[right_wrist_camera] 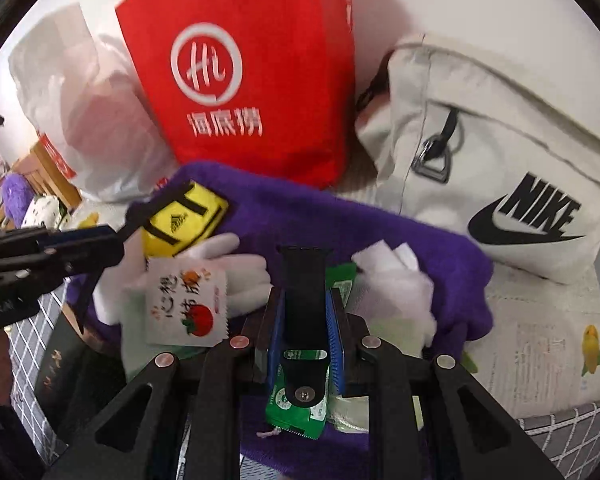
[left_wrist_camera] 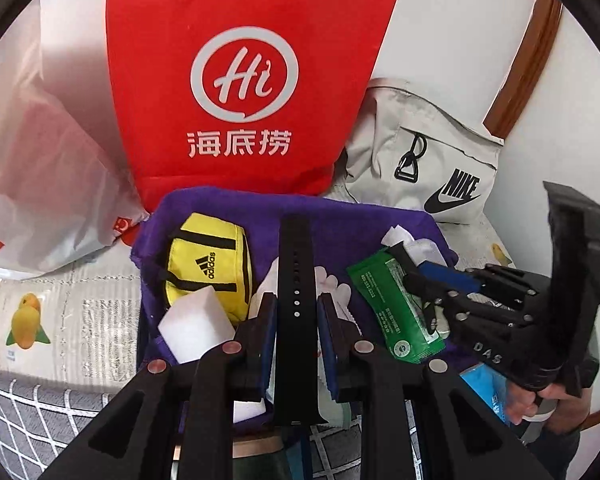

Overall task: Organize soft objects
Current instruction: 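Lower the strap onto the towel beside the glove and open the left tool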

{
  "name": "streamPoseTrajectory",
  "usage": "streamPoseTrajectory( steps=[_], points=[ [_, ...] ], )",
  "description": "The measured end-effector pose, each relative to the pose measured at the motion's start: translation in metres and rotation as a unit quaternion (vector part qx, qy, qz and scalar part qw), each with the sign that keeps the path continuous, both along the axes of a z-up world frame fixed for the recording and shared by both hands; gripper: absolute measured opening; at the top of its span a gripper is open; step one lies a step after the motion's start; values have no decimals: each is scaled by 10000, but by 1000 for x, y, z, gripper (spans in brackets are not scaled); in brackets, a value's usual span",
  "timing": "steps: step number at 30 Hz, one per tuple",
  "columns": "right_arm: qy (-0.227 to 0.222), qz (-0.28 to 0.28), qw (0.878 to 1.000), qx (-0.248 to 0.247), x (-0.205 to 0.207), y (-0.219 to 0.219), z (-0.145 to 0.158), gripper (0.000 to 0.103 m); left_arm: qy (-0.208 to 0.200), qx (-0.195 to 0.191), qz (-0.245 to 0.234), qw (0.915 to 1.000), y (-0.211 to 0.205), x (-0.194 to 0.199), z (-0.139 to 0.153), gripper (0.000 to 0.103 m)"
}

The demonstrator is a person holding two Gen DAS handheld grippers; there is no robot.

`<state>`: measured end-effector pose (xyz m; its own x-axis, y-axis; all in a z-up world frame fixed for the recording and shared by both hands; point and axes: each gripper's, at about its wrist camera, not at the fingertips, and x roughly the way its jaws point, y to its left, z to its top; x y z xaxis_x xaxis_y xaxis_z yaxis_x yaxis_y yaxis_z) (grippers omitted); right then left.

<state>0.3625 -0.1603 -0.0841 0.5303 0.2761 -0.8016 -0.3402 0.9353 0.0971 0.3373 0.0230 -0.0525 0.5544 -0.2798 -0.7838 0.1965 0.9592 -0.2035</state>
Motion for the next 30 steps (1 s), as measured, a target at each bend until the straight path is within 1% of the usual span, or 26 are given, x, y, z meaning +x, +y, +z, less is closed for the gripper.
streamPoseTrajectory(
  steps=[7,12,17,23,28,30],
  points=[
    [446,51,9989,-124,7,1,-24,21,160,-35,-43,9999,-2,5,-11,20],
    [550,114,9983,-167,7,1,-30,21,194,-68,-100,9997,-5,5,-13,20],
    [699,184,9972,-210,9,2,-36,21,310,-20,-132,9994,-12,10,-23,20],
    [704,161,9973,-157,10,-1,-36,21,425,35,-136,9990,-16,12,-32,20],
    [603,90,9981,-114,8,-6,-27,23,470,74,-100,9988,-16,14,-37,20],
    [568,67,9983,-113,8,-8,-25,28,482,53,-79,9988,-16,14,-38,20]
  ],
)
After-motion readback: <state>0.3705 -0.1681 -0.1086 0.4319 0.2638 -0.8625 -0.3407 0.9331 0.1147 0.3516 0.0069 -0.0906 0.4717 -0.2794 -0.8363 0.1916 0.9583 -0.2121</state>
